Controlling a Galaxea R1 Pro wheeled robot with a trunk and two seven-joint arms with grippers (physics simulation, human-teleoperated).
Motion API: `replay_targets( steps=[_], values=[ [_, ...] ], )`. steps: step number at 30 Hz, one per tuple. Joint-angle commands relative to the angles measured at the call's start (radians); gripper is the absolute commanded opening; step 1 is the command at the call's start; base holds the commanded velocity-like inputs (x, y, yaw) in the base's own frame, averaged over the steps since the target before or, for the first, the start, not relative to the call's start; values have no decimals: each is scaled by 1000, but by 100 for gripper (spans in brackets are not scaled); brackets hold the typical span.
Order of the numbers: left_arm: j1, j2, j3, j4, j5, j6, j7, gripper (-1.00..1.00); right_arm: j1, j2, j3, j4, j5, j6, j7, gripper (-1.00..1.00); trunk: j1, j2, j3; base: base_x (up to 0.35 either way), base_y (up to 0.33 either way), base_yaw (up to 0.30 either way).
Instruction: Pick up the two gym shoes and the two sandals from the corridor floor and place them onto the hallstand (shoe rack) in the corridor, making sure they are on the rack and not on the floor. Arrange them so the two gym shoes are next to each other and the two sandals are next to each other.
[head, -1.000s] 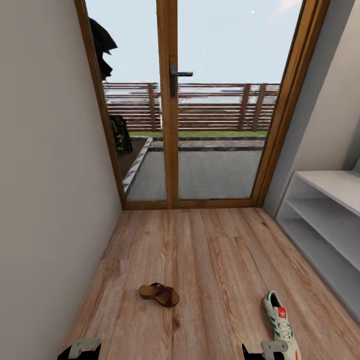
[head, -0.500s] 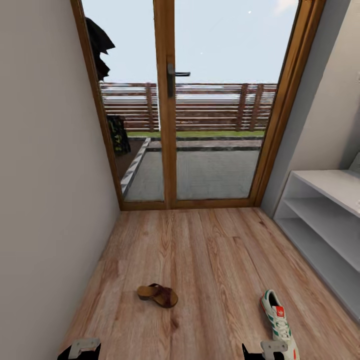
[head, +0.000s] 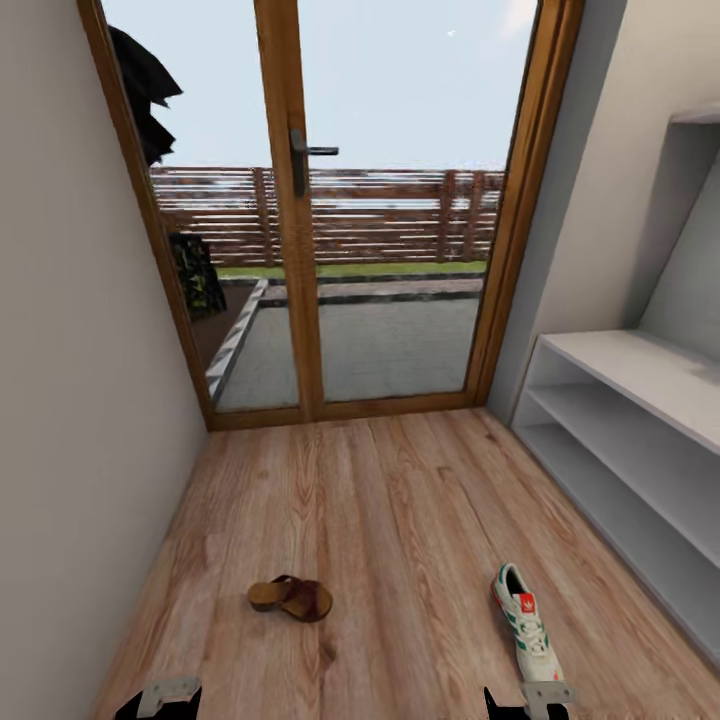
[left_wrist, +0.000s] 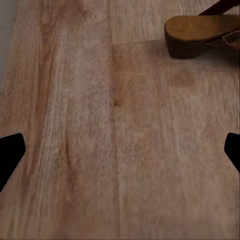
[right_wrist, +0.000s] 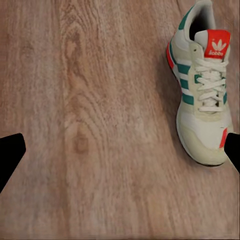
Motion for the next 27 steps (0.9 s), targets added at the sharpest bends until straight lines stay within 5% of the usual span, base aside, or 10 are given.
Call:
replay_targets(
  steps=[1, 27],
  values=[
    [0, 0, 3, 1, 3, -3, -1, 100, -1, 0, 0, 1, 0, -3, 1, 100, 0, 0, 0, 0, 0, -247],
    [0, 0, 2, 1, 3, -3, -1, 100, -1, 0, 1, 1, 0, -3, 1, 100, 0, 0, 11, 109, 156, -251]
  ],
)
